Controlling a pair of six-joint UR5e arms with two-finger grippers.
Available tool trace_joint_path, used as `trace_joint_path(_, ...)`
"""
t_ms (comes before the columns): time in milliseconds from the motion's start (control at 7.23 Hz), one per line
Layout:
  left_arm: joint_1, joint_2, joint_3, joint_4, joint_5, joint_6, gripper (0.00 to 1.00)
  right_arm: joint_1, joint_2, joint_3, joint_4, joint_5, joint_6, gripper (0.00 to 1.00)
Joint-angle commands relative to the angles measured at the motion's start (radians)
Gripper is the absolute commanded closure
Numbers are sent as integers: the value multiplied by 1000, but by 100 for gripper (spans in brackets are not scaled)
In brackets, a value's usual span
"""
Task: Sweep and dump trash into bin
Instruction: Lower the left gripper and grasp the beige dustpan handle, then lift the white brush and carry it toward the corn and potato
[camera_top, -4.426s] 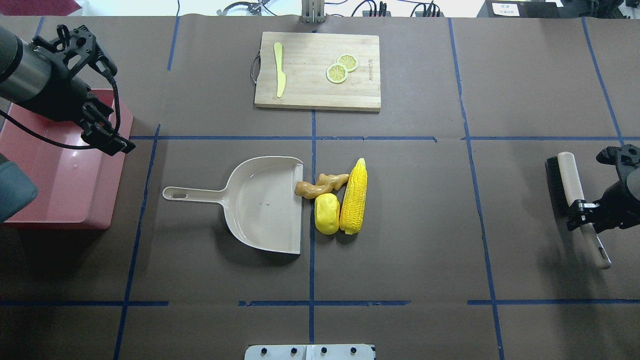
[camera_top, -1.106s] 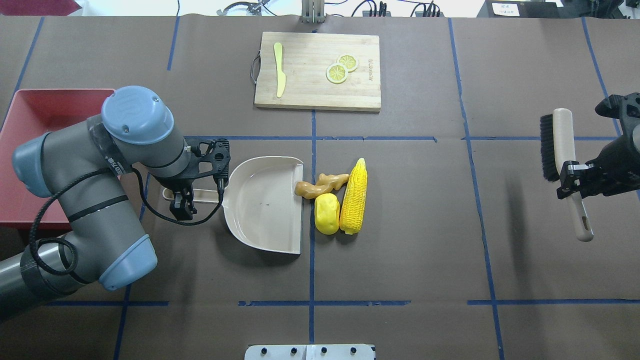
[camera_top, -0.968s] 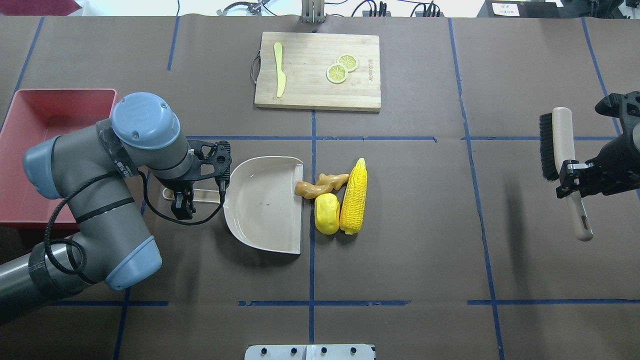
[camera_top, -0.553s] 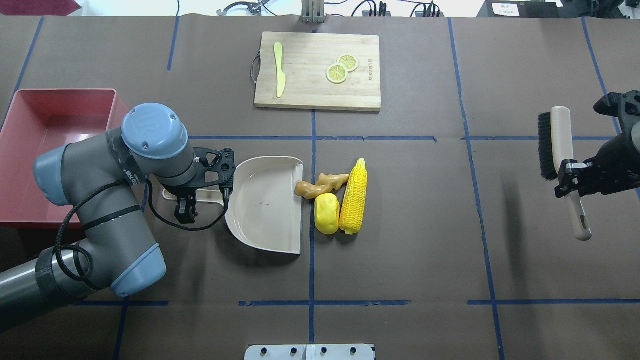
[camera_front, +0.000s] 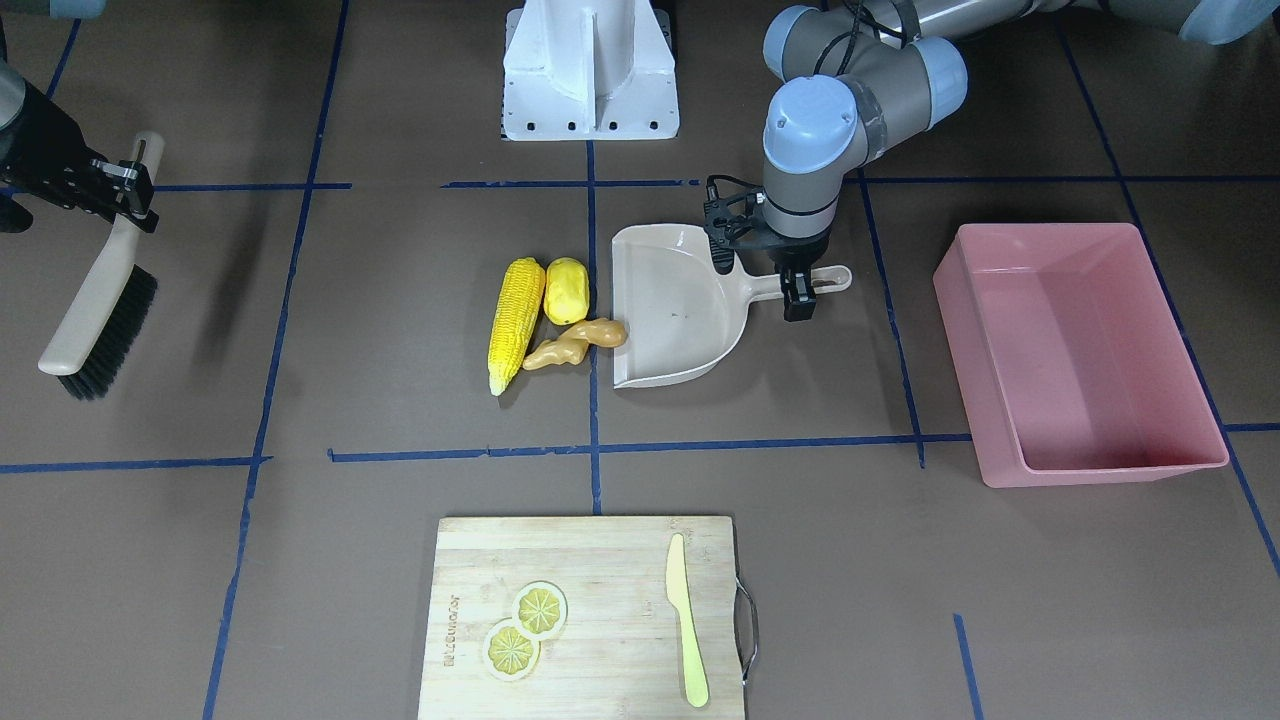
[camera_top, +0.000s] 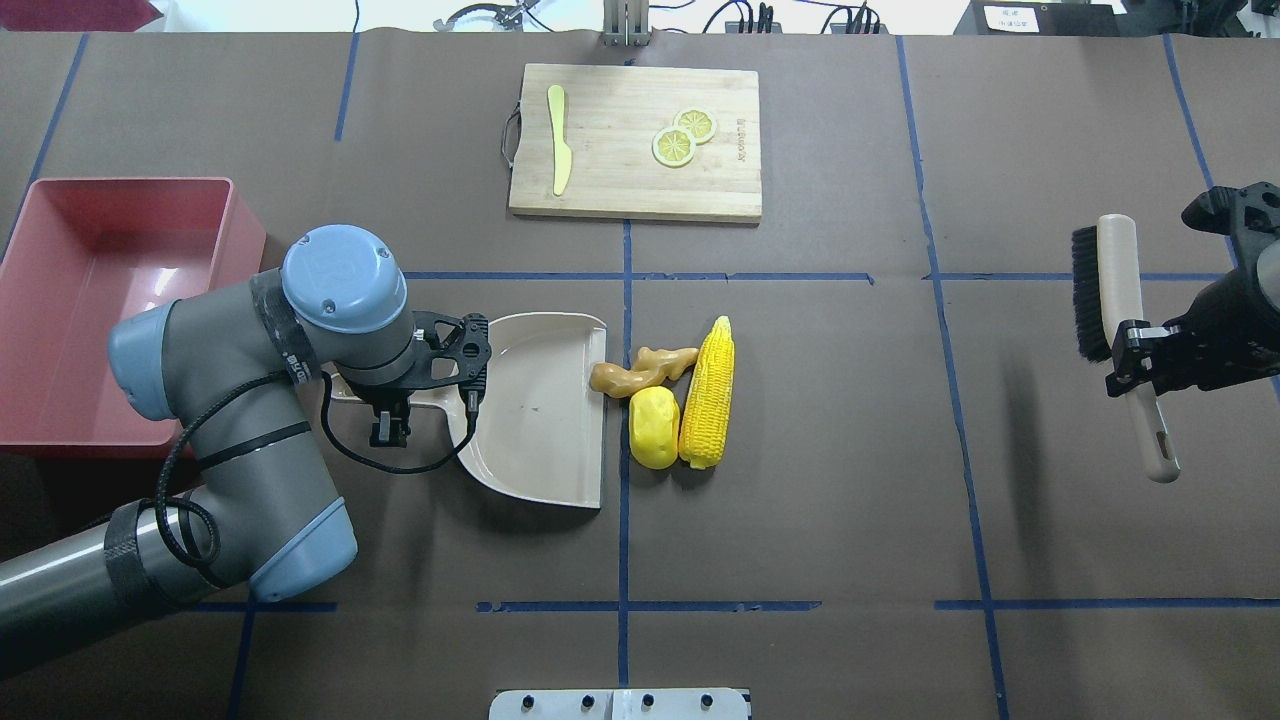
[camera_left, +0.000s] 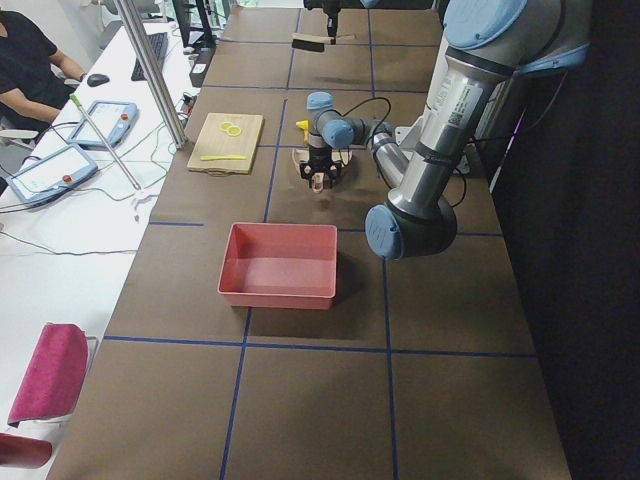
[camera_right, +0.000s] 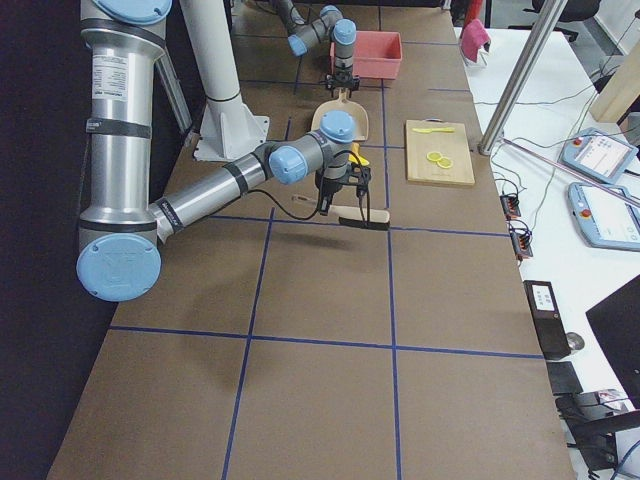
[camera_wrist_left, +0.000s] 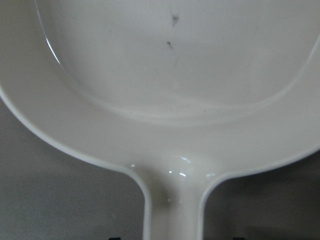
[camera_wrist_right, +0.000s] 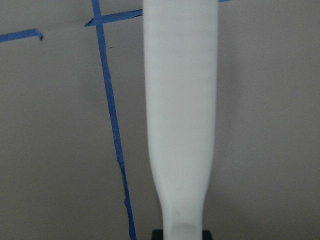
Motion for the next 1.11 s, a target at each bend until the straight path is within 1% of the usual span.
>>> trace_joint_path(0,-3,-2,-17,19,58,4,94,-1,0,1,0,0,2,100)
trace_joint_path(138,-3,-2,-28,45,59,4,99,-1,6,1,-2,2,2,100)
trace_joint_path(277,-3,-2,-63,75,64,9,100,-2,6,1,-2,2,2,100)
trace_joint_path(415,-3,-2,-72,88,64,23,100,-31,14,1,-2,0,30,100)
trace_joint_path(553,-3,-4,-73,91,73,29,100,-104,44,-2,-2,-18,91,100)
trace_joint_path(691,0,-14,-74,150,114,35,100,-143,64,-7,-2,-37,106,100)
trace_joint_path(830,3,-40,-73,202,136,46,100,-149,95,-8,-31,-47,113,100)
trace_joint_path(968,6,-53,-71,209,136,46,100,-162,151,-10,-89,-51,114,100)
